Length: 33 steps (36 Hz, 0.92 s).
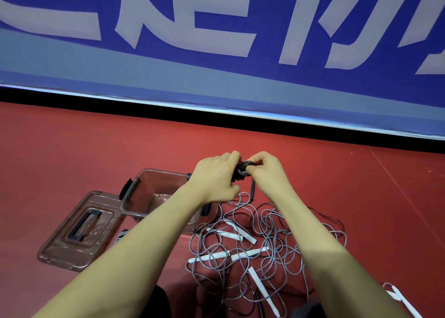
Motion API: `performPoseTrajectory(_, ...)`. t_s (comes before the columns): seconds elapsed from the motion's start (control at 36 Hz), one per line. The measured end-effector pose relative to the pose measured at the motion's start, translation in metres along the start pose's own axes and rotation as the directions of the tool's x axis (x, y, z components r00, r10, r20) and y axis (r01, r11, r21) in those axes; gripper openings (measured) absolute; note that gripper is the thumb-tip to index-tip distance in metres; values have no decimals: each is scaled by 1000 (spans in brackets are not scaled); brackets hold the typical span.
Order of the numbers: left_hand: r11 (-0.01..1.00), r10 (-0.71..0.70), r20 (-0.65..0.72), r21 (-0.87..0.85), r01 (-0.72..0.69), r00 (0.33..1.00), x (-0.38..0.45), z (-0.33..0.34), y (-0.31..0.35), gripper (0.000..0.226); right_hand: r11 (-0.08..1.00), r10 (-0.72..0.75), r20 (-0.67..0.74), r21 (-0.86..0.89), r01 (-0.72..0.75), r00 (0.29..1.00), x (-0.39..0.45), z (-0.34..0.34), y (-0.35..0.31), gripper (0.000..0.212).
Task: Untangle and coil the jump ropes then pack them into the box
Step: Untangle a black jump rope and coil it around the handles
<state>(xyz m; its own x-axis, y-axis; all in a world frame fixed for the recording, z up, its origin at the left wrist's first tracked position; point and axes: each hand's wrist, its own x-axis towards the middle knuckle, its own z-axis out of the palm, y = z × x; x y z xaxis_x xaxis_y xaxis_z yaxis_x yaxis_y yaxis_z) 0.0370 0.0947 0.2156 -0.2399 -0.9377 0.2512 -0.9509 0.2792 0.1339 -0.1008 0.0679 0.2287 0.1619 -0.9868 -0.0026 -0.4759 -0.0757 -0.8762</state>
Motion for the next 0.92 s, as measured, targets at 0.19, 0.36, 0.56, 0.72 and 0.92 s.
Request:
performPoseTrajectory(0.19, 989, -40, -65, -148, 30, 997, -2, 0, 0, 58, 994, -2, -18, 110, 4, 1000, 0, -1, 0, 19)
performPoseTrajectory(0.36, 984, -38, -25, -176, 33, 999, -3, -1, 2, 51, 962, 11, -35, 273, -1, 999, 0, -3, 1, 18)
performPoseTrajectory(0.56, 964, -36, -31, -263, 27, 999, -4, -4, 2, 51, 869, 1, -21, 494, 10, 1000, 0, -5, 1, 20)
performPoseTrajectory(0.72, 932, -61, -20, -358, 50, 998, -5, -9, 1, 31, 735, -32, 84, 677, -34, 996, 3, -9, 5, 13)
performPoseTrajectory(0.92, 898, -73, -29, -437, 53, 997, -7, -13, 1, 29, 697, -105, 170, 715, -49, 980, 1, -14, 10, 20)
